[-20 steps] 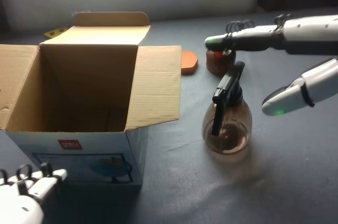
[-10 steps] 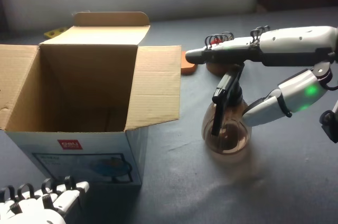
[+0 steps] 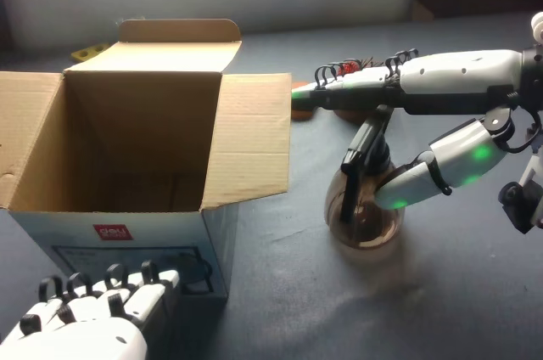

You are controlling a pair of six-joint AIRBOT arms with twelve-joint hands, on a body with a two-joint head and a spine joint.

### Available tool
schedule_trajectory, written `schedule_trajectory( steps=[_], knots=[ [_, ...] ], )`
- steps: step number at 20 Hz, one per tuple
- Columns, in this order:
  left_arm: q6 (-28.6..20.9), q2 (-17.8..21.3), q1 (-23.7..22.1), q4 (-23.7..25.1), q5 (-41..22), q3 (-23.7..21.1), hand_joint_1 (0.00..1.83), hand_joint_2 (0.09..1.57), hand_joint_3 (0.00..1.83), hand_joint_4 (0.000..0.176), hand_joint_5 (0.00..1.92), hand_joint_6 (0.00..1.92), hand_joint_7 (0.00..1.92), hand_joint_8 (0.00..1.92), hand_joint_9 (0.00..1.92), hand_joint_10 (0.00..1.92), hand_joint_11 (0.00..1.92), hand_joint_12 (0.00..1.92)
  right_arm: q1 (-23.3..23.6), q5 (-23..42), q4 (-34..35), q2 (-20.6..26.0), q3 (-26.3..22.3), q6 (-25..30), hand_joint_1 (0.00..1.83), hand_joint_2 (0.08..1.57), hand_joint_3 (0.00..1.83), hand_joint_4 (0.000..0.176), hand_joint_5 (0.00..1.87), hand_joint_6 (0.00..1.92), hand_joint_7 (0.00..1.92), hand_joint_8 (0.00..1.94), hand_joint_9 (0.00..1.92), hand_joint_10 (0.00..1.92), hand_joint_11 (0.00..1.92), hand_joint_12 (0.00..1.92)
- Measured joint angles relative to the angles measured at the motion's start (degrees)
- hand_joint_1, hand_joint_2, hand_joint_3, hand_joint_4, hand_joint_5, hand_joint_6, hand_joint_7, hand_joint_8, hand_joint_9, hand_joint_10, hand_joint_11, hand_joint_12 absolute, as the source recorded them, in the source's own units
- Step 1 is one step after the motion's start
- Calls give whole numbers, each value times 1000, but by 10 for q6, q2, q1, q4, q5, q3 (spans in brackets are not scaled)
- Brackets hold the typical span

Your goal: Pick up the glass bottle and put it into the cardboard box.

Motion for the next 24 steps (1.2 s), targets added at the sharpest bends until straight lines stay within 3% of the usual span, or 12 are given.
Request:
schedule_trajectory(
  steps=[16,24],
  knots=[
    [6,-25,25,21,5,18,241,1244,1,0,125,0,101,0,86,1,0,301,-1,-6,4,-4,0,-15,807,1053,0,0,0,0,19,7,6,3,0,0],
    [-26,-35,64,63,7,20,270,1232,0,0,113,0,106,1,98,3,0,333,-1,-10,5,-5,1,-18,774,1089,0,0,0,0,35,11,20,9,0,0]
  ],
)
